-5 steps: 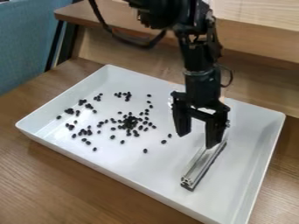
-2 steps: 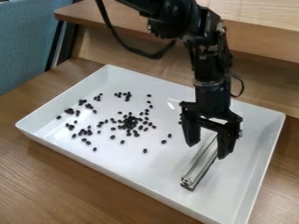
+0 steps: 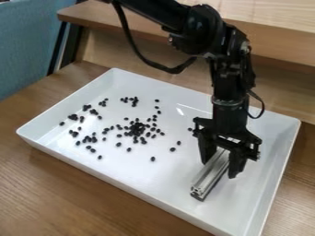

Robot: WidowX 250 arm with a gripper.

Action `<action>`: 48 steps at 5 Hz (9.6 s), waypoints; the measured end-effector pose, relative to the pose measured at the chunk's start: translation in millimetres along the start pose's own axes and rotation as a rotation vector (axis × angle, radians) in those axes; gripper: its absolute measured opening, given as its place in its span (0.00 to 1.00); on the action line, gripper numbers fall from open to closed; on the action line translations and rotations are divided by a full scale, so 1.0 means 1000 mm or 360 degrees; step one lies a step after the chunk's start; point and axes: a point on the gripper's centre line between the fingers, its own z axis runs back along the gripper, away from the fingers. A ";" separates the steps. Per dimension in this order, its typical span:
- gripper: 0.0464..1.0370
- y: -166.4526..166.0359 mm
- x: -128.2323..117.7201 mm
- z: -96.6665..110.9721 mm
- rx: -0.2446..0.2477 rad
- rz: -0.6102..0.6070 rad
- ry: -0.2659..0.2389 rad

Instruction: Sweep into pile

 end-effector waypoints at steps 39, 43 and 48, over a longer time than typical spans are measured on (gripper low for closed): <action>0.36 0.147 -0.052 0.009 0.0142 -0.0350 -0.0065; 0.36 0.210 -0.081 0.021 0.0365 -0.0297 0.0125; 0.71 0.225 -0.055 0.018 0.0218 -0.0381 0.0057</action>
